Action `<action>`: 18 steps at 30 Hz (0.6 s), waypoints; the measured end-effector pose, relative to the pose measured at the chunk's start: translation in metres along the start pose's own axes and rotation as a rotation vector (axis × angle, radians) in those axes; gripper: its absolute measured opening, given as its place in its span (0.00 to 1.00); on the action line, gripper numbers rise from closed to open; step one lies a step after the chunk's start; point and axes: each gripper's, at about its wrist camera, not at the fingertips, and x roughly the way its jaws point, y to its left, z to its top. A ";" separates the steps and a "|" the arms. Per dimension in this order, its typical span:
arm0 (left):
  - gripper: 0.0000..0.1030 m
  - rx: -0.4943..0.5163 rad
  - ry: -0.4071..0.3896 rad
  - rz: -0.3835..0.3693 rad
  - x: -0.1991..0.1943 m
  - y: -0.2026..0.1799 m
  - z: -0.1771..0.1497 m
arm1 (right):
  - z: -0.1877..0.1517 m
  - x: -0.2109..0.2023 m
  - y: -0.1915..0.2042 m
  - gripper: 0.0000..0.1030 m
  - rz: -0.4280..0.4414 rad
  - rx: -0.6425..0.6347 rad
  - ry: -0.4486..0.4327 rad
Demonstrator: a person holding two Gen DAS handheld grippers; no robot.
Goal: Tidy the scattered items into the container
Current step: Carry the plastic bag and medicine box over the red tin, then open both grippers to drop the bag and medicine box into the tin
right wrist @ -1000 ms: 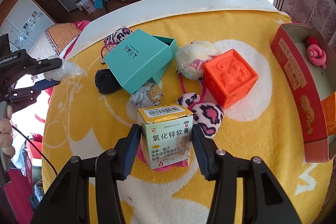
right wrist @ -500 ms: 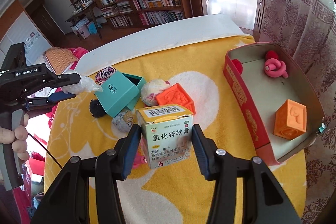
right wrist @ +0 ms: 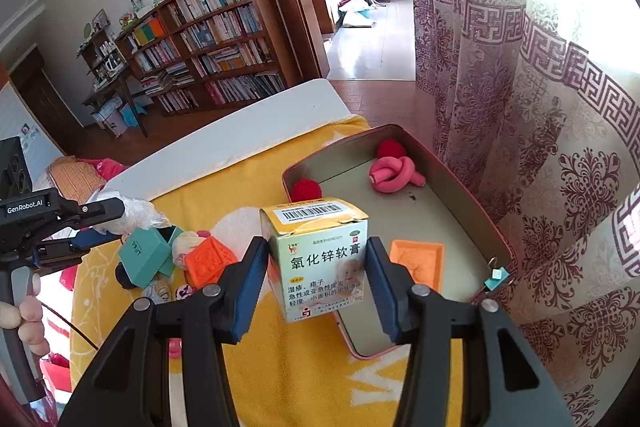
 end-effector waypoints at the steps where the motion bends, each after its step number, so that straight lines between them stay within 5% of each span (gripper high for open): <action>1: 0.40 0.010 0.006 -0.006 0.006 -0.009 0.000 | 0.004 -0.002 -0.006 0.52 -0.007 0.005 -0.009; 16: 0.41 0.141 0.088 -0.084 0.072 -0.114 0.004 | 0.031 0.004 -0.053 0.52 -0.056 0.035 -0.058; 18: 0.52 0.140 0.108 -0.099 0.080 -0.122 0.006 | 0.032 0.011 -0.056 0.54 -0.049 0.043 -0.045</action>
